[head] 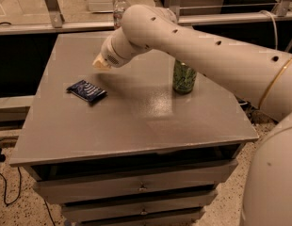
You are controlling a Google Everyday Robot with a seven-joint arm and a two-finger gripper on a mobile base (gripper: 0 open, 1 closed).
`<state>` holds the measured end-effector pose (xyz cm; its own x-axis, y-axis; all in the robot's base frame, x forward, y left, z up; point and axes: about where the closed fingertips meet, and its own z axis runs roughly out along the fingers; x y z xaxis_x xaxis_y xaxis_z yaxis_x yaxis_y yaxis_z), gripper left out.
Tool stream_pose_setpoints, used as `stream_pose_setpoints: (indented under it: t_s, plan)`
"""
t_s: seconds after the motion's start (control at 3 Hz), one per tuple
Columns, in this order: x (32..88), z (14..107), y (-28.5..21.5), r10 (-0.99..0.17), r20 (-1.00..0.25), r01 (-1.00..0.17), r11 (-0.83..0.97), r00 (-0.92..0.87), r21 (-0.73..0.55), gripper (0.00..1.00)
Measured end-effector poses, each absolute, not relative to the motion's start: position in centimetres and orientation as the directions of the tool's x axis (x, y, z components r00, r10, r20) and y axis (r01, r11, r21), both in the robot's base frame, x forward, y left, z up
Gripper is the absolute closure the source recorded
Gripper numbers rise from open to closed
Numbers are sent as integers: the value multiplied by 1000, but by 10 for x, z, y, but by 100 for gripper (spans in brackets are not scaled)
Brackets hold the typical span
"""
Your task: Move rxbar blueberry near water bottle
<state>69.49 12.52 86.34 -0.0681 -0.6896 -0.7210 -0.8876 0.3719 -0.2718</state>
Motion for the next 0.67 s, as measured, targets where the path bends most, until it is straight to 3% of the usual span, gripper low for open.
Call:
stream_pose_setpoints:
  t_s: [0.67]
  plan:
    - [667,868,131,-650,-756,-905,365,-78,-220,59]
